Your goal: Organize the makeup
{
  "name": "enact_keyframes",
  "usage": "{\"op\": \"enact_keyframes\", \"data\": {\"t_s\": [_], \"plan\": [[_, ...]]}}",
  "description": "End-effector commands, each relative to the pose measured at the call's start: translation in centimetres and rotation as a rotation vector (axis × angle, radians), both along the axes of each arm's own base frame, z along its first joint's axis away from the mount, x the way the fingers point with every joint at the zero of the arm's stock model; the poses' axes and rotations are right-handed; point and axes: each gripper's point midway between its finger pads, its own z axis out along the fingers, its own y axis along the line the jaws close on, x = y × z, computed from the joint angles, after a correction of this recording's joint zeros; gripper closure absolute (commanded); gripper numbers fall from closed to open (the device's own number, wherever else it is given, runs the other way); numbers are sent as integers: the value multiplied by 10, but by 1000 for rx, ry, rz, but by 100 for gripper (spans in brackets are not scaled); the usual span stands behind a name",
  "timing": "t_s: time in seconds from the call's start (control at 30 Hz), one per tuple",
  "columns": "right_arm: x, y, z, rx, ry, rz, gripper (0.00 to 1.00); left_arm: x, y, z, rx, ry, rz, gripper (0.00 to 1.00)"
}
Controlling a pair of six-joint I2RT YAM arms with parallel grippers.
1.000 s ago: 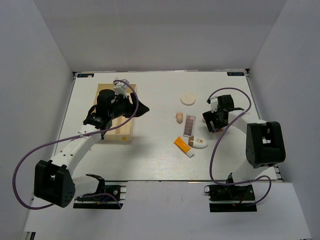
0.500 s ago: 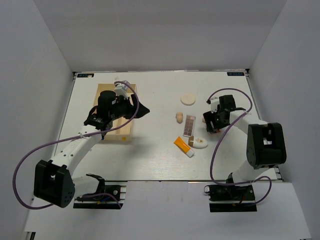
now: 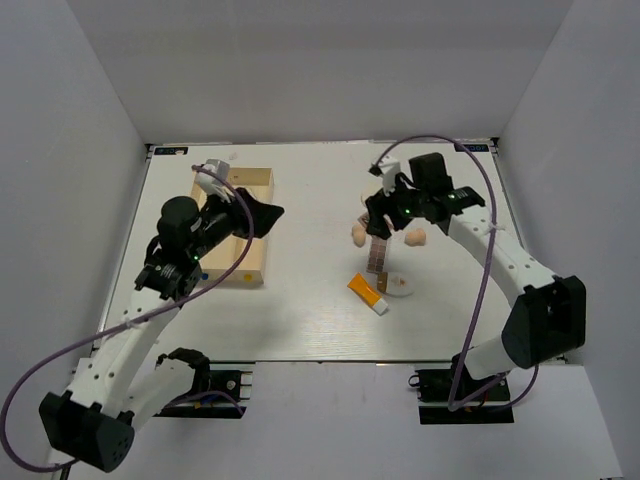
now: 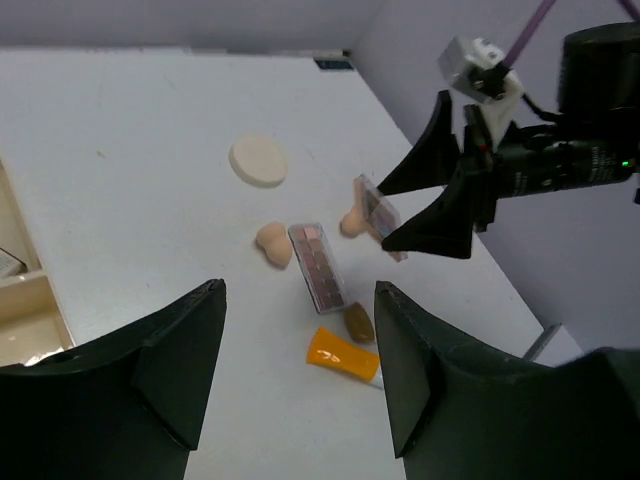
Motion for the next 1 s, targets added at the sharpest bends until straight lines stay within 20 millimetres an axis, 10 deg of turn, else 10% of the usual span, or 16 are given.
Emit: {"op": "enact_keyframes", "data": {"t_s": [0.0, 0.47, 0.97], "plan": [[-2, 52, 4, 42, 37, 133, 86, -7, 18, 22, 14, -116, 80, 29], [48, 257, 39, 184, -144, 445, 89, -46, 74, 67, -19, -370, 293, 30], [127, 341, 61, 389, -451, 378, 96, -48, 76, 65, -7, -376, 290, 30]]}}
